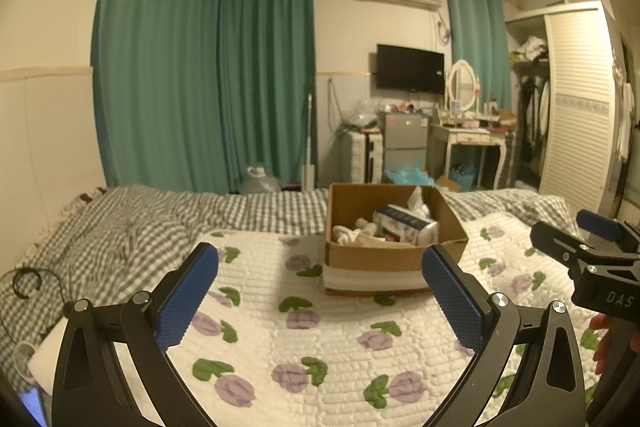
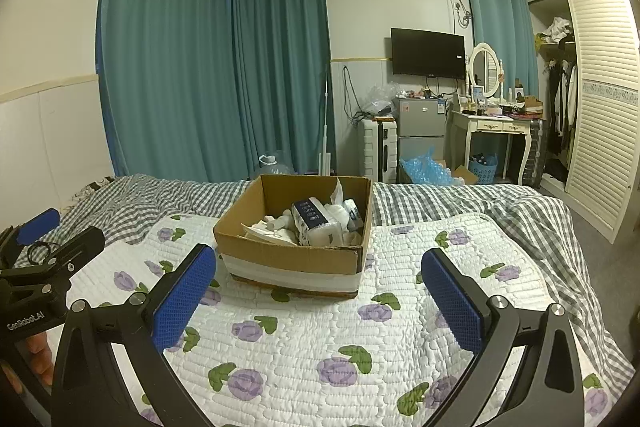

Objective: Organize soft objects

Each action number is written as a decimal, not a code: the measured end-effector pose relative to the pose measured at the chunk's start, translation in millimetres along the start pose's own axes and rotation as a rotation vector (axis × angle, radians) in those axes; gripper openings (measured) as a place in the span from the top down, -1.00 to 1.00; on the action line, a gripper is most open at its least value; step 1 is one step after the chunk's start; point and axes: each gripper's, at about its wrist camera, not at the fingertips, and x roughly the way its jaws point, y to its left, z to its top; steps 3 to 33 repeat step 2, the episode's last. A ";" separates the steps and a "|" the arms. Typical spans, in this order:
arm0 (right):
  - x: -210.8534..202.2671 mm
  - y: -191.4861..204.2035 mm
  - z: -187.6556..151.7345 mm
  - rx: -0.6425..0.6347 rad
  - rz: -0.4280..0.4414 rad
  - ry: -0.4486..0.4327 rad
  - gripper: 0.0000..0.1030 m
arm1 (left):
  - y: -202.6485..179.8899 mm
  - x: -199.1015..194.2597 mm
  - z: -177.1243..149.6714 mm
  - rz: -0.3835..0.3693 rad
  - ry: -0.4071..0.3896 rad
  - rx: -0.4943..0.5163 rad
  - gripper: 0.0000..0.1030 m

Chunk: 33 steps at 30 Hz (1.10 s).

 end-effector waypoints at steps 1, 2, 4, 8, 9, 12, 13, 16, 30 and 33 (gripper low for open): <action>-0.1 0.4 -0.8 0.000 0.001 0.000 -1.00 | -0.9 0.1 0.0 -0.001 0.004 0.005 -1.00; -0.1 0.6 -1.7 0.000 0.001 0.001 -1.00 | -1.4 0.3 0.2 -0.002 0.005 0.008 -1.00; -0.1 0.6 -1.7 0.000 0.001 0.001 -1.00 | -1.4 0.3 0.2 -0.002 0.005 0.008 -1.00; -0.1 0.6 -1.7 0.000 0.001 0.001 -1.00 | -1.4 0.3 0.2 -0.002 0.005 0.008 -1.00; -0.1 0.6 -1.7 0.000 0.001 0.001 -1.00 | -1.4 0.3 0.2 -0.002 0.005 0.008 -1.00; -0.1 0.6 -1.7 0.000 0.001 0.001 -1.00 | -1.4 0.3 0.2 -0.002 0.005 0.008 -1.00; -0.1 0.6 -1.7 0.000 0.001 0.001 -1.00 | -1.4 0.3 0.2 -0.002 0.005 0.008 -1.00; -0.1 0.6 -1.7 0.000 0.001 0.001 -1.00 | -1.4 0.3 0.2 -0.002 0.005 0.008 -1.00; -0.1 0.6 -1.7 0.000 0.001 0.001 -1.00 | -1.4 0.3 0.2 -0.002 0.005 0.008 -1.00; -0.1 0.6 -1.7 0.000 0.001 0.001 -1.00 | -1.4 0.3 0.2 -0.002 0.005 0.008 -1.00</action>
